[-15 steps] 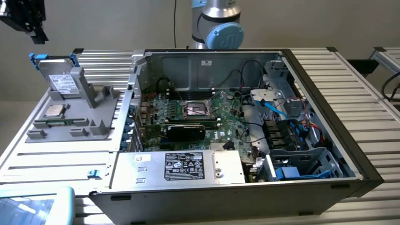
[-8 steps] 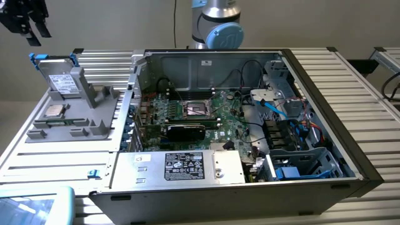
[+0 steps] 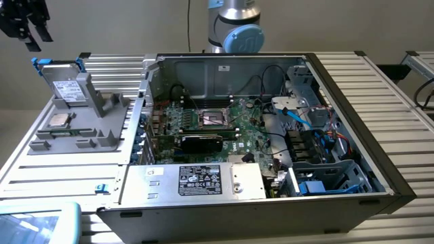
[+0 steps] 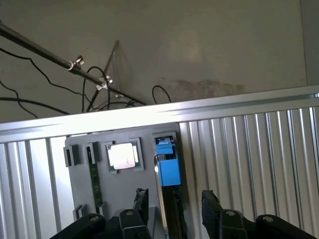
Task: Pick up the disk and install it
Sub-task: 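Pick up the disk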
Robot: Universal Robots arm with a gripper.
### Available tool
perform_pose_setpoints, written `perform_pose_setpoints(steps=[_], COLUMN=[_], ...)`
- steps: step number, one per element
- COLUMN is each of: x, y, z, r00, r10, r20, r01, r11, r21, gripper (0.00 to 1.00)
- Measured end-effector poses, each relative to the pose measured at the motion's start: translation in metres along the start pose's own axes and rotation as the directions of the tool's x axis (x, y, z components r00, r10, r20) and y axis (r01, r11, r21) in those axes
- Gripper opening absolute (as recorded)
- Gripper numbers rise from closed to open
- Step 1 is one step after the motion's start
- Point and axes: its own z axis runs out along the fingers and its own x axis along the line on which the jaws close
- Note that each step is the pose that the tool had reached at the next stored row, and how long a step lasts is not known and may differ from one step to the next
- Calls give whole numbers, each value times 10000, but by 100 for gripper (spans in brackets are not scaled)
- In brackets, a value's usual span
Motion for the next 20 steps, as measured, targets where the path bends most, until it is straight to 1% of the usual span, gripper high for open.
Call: perform_pose_setpoints(steps=[3, 7, 9, 10, 12, 14, 16, 20], x=[3, 4, 7, 12, 42, 68, 77, 73], y=[7, 7, 6, 6, 1, -2, -12, -27], z=[14, 58, 85, 101, 133, 166, 201, 272], r00=[10000, 10000, 10000, 10000, 10000, 10000, 9999, 9993], r10=[-1, -1, -7, -13, -31, -63, -105, -369], r20=[-2, -5, -10, -14, -22, -28, -30, -35], r01=[1, 1, 7, 12, 31, 63, 105, 368], r11=[10000, 10000, 10000, 10000, 9999, 9998, 9997, 9991], r21=[-12, -34, -70, -98, -160, -201, -216, -212], gripper=[55, 55, 56, 63, 63, 63, 63, 63])
